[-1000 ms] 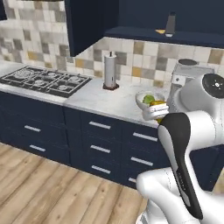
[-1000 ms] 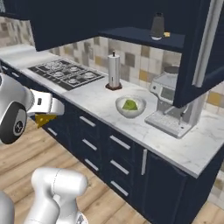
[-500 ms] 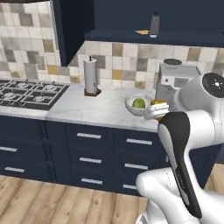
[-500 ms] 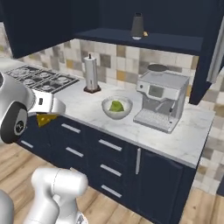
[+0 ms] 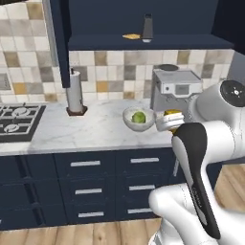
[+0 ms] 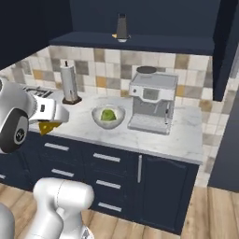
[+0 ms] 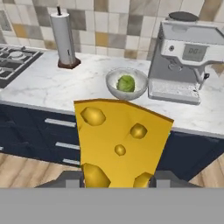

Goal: Pick the cheese from the fridge and the cheese grater from the cabinet and place them next to the salad bowl.

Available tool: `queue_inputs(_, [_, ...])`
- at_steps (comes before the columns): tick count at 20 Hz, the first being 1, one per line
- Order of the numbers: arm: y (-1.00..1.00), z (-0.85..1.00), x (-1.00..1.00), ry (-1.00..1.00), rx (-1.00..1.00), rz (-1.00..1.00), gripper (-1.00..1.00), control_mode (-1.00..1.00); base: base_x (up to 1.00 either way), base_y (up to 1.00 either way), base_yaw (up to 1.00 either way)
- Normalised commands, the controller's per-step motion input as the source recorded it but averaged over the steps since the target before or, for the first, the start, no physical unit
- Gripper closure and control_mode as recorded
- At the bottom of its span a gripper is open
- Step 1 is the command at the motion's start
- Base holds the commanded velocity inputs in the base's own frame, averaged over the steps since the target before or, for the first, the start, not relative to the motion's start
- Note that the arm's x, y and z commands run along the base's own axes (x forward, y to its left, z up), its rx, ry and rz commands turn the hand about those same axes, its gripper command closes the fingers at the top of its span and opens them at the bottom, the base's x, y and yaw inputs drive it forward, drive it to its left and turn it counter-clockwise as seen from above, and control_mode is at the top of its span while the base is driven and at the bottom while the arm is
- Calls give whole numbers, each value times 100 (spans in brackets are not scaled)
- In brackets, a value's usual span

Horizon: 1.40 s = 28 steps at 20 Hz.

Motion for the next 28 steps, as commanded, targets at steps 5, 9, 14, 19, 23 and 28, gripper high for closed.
queue_inputs(5, [0, 0, 0, 0, 0, 0, 100, 100, 37, 45, -21])
queue_inputs(9, [0, 0, 0, 0, 0, 0, 100, 100, 45, 37, 0])
queue_inputs(14, [0, 0, 0, 0, 0, 0, 100, 100, 63, 23, 0])
queue_inputs(19, [0, 0, 0, 0, 0, 0, 100, 100, 49, 8, -21])
queue_inputs(23, [0, 0, 0, 0, 0, 0, 100, 100, 49, 32, -44])
queue_inputs(28, [0, 0, 0, 0, 0, 0, 100, 100, 51, 44, -21])
